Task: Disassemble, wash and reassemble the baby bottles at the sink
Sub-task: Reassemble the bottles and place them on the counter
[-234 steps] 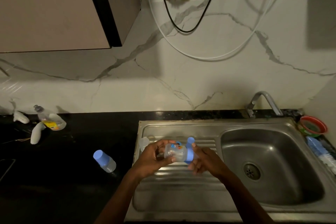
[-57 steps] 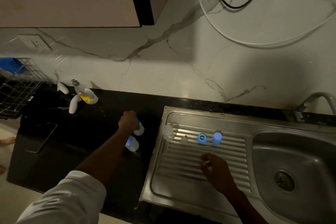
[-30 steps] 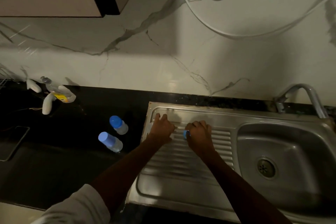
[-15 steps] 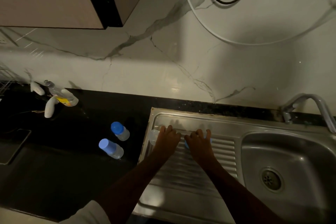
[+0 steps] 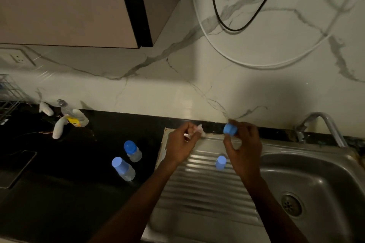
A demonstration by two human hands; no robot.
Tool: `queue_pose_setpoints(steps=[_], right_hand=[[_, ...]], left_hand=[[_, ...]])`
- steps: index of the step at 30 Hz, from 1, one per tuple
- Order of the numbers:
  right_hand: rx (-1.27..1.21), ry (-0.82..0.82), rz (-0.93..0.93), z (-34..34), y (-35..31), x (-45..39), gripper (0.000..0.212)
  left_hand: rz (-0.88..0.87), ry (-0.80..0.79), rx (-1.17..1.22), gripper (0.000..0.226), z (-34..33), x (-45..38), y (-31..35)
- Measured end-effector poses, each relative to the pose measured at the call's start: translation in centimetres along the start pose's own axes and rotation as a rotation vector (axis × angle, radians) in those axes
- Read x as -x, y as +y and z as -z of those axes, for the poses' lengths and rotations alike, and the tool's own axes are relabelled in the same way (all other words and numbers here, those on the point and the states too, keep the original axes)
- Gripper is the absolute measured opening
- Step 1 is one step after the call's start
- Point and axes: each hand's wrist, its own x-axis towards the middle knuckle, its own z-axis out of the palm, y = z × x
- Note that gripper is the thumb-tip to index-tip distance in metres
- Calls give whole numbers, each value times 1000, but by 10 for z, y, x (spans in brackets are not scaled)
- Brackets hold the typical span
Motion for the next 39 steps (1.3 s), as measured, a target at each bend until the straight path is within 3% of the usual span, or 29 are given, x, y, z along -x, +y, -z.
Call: queue_pose_setpoints(steps=[2,3,5,7,8,11,13,14,16,18,19,21,24,26,28,31,33,37,39], right_hand=[[1,82,-32,7,1,11,45],[20,-2,-52,4,11,25,41],[131,-333,-64,-4,35,57,33],[181,-485,-139,-4,46,67,33],[139,-456,-176,0,40,64,34],[16,-137,-24,25,7,36,44],[16,82,58,36,-13,26,46],[6,108,78,36,-14,28,46],[5,-30,53,26,3,43,41],[47,-283,1,15,19,68,35],[38,-328,-39,12,22,72,38],[-18,-272,-107,16,6,66,36],[-74,-61,-11,31,-28,47,44],[-76,-11,32,30,-36,43,42],[-14,-111,44,22,-26,48,36],[90,-429,-44,11,0,60,38],[63,-356,-69,18,-6,52,39],[-99,-9,44,46,-38,33,47],[-105,31,43,45,-33,42,47]], left_hand=[[-54,61,47,10,-2,12,0],[-43,5,5,10,-7,22,-14],[1,-194,-175,14,-17,40,-57],[71,-198,-122,17,-24,43,-91],[75,-125,-84,17,-23,43,-87],[-74,205,-39,8,-5,40,-8],[-199,281,28,4,2,43,19],[-239,257,9,4,4,44,23],[-179,100,-113,6,-1,50,2],[8,-59,-210,17,-7,61,-29],[92,-69,-184,19,-7,64,-37],[141,8,-83,19,-6,63,-38],[141,96,31,27,-1,54,-8],[147,105,62,30,-2,52,6],[191,40,-1,33,-4,55,6],[326,-145,-103,25,-1,62,-11],[261,-110,-90,25,4,58,-12],[29,26,22,36,18,45,10],[-16,38,-20,36,18,49,10]])
